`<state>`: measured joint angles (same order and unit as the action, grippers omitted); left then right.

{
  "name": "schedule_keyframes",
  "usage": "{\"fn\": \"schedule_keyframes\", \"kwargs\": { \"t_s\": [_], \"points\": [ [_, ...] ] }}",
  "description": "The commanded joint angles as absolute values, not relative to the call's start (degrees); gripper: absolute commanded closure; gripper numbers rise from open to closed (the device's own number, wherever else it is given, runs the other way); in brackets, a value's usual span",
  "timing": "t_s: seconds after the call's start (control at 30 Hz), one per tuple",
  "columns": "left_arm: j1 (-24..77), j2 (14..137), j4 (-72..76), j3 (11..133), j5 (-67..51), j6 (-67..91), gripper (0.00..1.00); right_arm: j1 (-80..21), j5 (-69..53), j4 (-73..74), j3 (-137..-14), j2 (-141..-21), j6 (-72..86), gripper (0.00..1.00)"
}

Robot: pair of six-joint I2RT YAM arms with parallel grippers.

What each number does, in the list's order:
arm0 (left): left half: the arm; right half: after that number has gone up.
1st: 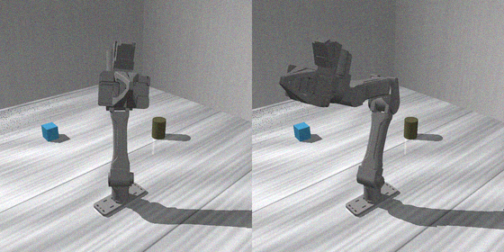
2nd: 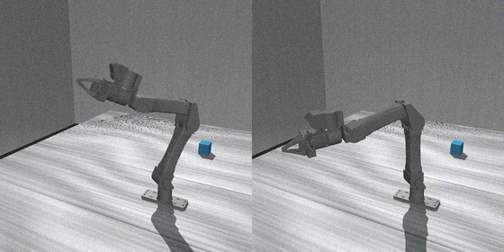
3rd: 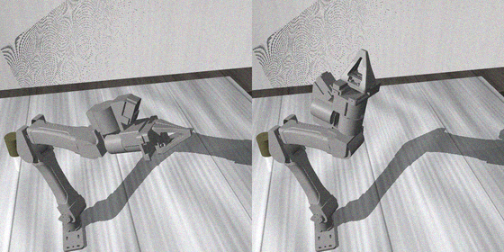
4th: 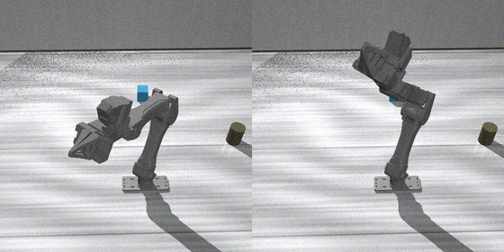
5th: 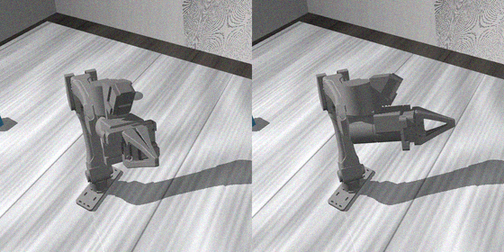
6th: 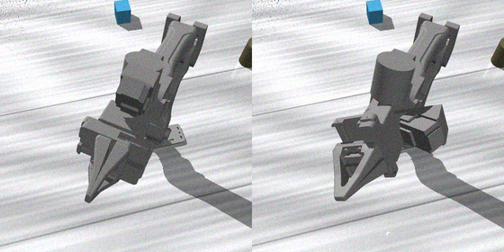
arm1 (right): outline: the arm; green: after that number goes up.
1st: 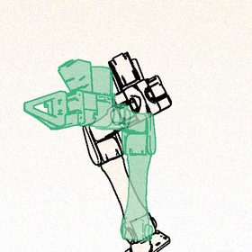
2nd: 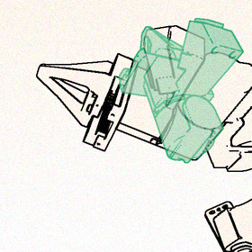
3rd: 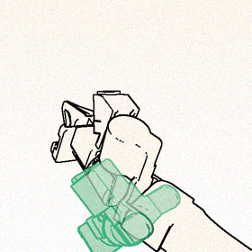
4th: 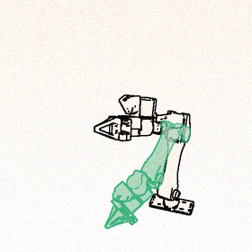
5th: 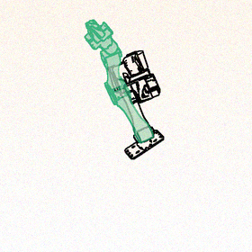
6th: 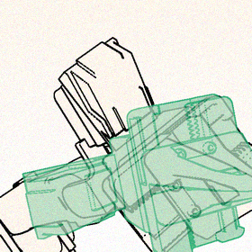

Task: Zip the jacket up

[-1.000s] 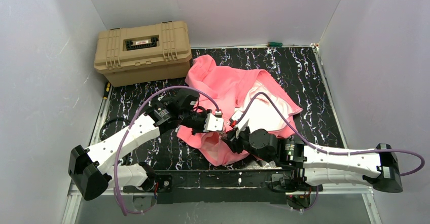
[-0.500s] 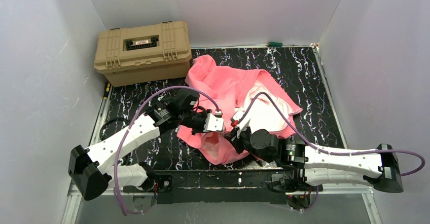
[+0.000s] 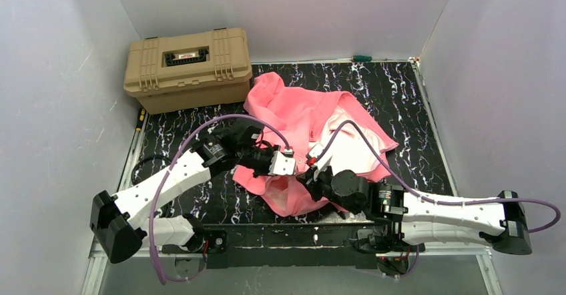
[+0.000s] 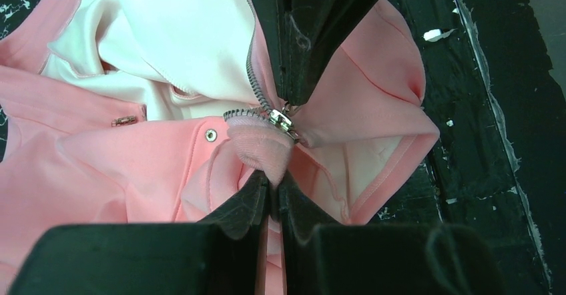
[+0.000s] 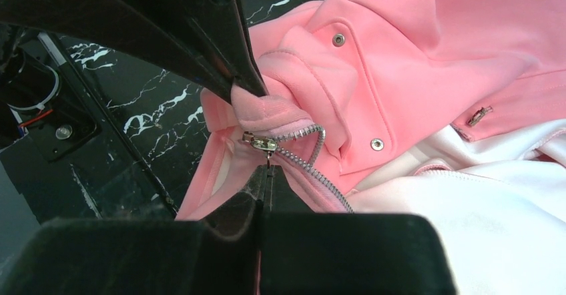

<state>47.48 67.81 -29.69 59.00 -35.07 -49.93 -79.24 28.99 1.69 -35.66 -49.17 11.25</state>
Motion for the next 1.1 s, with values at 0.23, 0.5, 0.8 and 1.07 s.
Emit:
{"fn": "schedule_keyframes", "kwargs": {
  "t_s": [0.23, 0.5, 0.8, 1.07],
  "points": [
    [50.52, 64.12, -31.46, 57.59, -35.51, -57.78, 1.0, -70.07, 16.21, 6.46, -39.37, -48.53, 15.2, 0.99],
    [51.84, 64.04, -32.1, 56.94, -35.63, -60.93, 1.0, -59.82, -2.12, 4.29, -41.04, -49.83, 15.64, 0.99],
    [52.46, 62.94, -33.93, 57.04, -36.23, -62.56, 1.0, -54.62, -10.2, 6.7, -41.54, -52.44, 15.25, 0.99],
    [53.18, 65.02, -29.99, 57.38, -24.94, -54.81, 0.75, -53.96, -14.13, 5.81, -42.99, -52.76, 16.01, 0.99]
  ]
}}
